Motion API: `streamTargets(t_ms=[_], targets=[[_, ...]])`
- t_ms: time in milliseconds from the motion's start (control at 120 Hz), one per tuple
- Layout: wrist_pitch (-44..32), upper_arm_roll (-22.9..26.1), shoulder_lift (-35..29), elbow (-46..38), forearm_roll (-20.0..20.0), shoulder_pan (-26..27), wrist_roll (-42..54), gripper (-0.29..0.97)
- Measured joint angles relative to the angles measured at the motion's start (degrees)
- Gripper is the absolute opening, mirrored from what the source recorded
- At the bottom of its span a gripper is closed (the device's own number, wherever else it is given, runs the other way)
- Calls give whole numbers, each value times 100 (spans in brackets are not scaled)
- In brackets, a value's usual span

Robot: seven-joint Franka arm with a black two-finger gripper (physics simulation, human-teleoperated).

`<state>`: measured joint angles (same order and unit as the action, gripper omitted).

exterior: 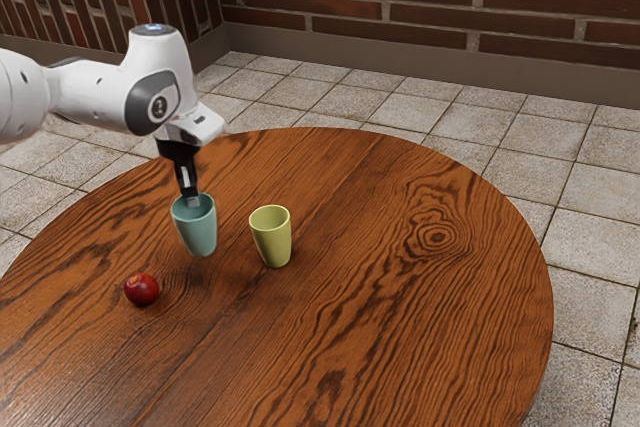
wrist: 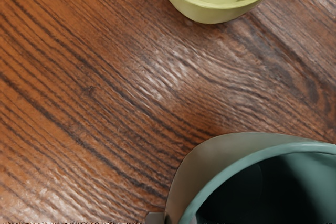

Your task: Place the left cup onto the right cup

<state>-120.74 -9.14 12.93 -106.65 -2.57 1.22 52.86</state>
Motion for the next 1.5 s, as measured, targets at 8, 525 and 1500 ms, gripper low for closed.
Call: streamTargets(t_ms=[8,525,1500], targets=[[13,0,-31,2,-1,5,-3,-11],[878,1,-195,1037,-25,506,-248,-11],[933,-5,1548,2554,6,835,-117,-11]])
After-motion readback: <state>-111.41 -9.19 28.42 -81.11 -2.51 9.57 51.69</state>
